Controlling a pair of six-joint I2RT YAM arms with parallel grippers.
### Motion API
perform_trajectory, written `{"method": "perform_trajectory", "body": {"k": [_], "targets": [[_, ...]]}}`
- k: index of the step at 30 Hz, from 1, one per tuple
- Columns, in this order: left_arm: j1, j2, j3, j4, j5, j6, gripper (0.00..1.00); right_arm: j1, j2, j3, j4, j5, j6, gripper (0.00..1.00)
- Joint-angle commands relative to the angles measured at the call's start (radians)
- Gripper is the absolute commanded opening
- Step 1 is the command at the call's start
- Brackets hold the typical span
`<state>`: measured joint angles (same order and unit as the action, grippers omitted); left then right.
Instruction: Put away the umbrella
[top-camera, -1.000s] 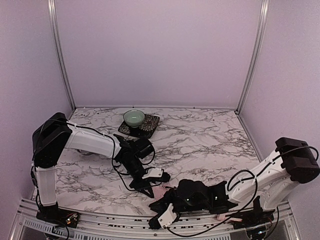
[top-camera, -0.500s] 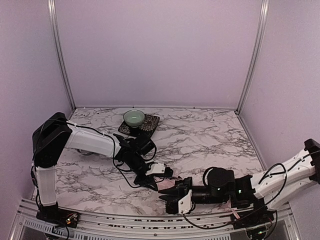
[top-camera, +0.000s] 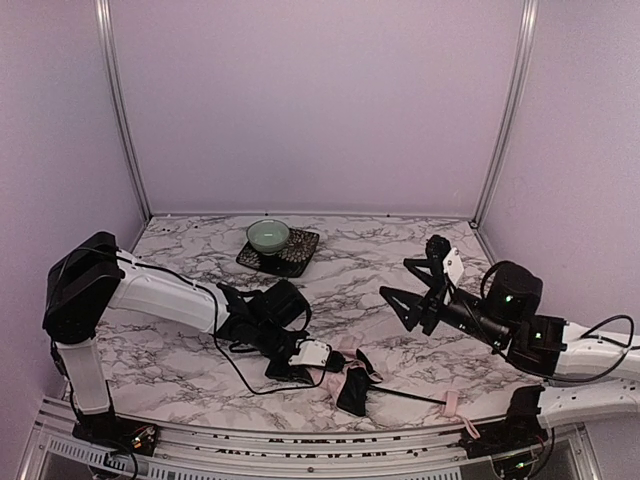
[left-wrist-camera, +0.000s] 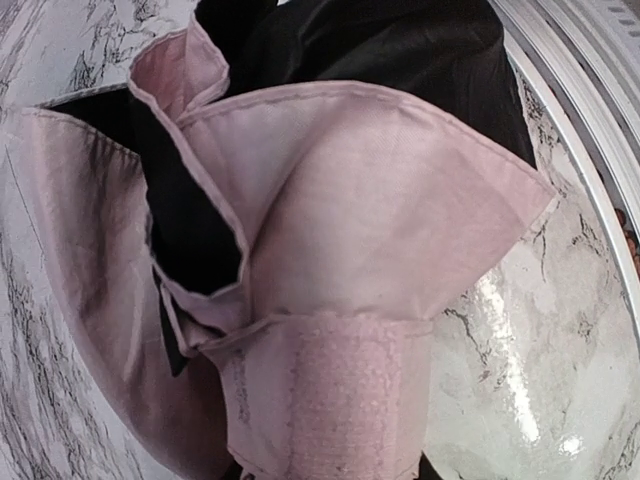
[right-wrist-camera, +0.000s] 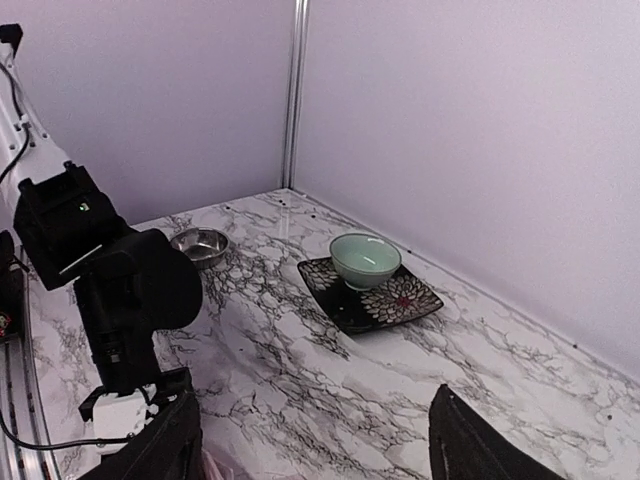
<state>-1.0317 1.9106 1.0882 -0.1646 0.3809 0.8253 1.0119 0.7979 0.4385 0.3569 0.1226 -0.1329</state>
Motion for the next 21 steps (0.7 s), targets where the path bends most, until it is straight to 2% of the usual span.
{"method": "perform_trajectory", "body": {"k": [1,4,8,11,13,17,18,21], "targets": [[-0.039,0.09,-0.104,-0.194,-0.237,0.054,0.0,-0.141,0.077,0.14,-0.298,-0.203,0.288,0.75],[-0.059,0.094,-0.104,-0.21,-0.275,0.068,0.0,-0.235,0.211,0.246,-0.419,-0.325,0.316,0.73],[-0.066,0.108,-0.093,-0.218,-0.285,0.065,0.0,-0.281,0.426,0.35,-0.533,-0.424,0.319,0.66],[-0.062,0.128,-0.066,-0.242,-0.285,0.061,0.0,-0.285,0.59,0.396,-0.551,-0.639,0.299,0.67],[-0.054,0.142,-0.049,-0.258,-0.275,0.056,0.0,-0.28,0.657,0.385,-0.501,-0.747,0.327,0.68],[-0.043,0.145,-0.039,-0.267,-0.255,0.053,0.0,-0.261,0.725,0.355,-0.453,-0.841,0.342,0.67],[-0.041,0.146,-0.038,-0.268,-0.252,0.051,0.0,-0.252,0.733,0.352,-0.449,-0.843,0.347,0.65],[-0.038,0.146,-0.034,-0.269,-0.244,0.043,0.0,-0.224,0.748,0.328,-0.426,-0.832,0.377,0.4]]}}
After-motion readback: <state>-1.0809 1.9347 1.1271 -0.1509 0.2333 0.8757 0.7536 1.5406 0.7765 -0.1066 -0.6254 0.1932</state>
